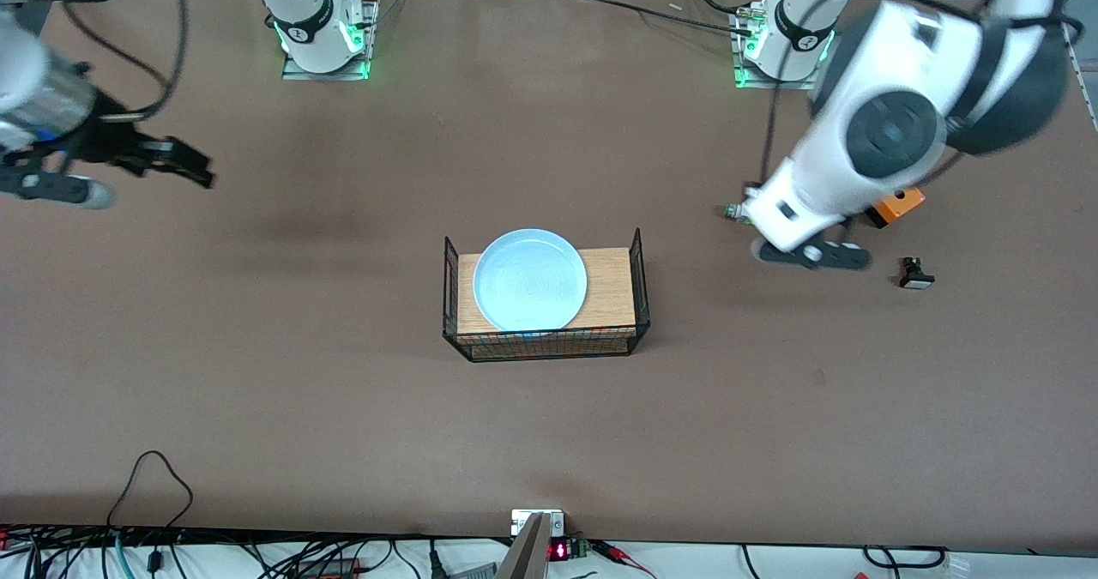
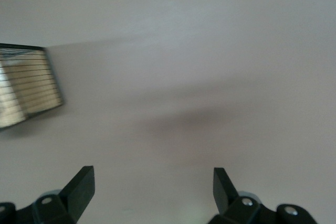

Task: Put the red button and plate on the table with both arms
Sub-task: 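Lift the red button with the left gripper while the right gripper approaches, then place the red button on the table while the right gripper reaches the plate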

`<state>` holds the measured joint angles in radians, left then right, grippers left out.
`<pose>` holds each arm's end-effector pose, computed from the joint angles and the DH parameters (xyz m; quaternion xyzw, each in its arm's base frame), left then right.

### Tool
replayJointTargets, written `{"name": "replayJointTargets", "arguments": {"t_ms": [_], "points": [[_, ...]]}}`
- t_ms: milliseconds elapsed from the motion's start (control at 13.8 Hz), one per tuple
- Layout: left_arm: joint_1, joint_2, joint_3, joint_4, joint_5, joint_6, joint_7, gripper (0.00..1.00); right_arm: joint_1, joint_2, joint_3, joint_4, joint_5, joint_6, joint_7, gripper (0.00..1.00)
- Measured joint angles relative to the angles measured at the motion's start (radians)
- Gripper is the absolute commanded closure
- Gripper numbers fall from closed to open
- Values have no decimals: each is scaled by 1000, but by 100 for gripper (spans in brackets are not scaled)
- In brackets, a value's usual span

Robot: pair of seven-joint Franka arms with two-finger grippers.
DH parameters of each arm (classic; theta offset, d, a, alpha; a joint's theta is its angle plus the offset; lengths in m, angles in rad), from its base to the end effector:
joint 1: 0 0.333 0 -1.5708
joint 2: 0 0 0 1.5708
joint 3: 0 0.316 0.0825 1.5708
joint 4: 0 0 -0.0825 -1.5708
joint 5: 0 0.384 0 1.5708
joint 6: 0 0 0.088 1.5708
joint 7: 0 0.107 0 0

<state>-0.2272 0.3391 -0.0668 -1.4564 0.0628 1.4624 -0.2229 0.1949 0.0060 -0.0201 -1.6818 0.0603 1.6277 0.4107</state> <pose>0.6006 -0.1686 0.4690 -0.9853 0.0368 0.1547 0.0617 0.5473 0.1029 0.5737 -0.9918 0.1202 0.0374 0.0200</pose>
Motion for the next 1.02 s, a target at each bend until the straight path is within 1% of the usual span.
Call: {"name": "replayJointTargets", "arguments": {"t_ms": [145, 291, 581, 799, 944, 1017], "points": [[75, 36, 1, -54, 13, 78, 39, 87, 113, 21, 7, 5, 25, 14, 167, 0], [122, 64, 0, -138, 41, 213, 72, 85, 207, 68, 9, 28, 40, 52, 320, 0], [212, 103, 0, -325, 53, 498, 160, 85, 356, 199, 10, 71, 53, 220, 614, 0], [276, 128, 0, -460, 54, 757, 238, 84, 428, 278, 10, 83, 53, 321, 821, 0], [297, 145, 0, -559, 54, 951, 260, 83, 458, 316, 10, 87, 53, 367, 946, 0], [300, 154, -1, -593, 54, 1015, 268, 80, 465, 334, 10, 88, 53, 379, 1006, 0]]}}
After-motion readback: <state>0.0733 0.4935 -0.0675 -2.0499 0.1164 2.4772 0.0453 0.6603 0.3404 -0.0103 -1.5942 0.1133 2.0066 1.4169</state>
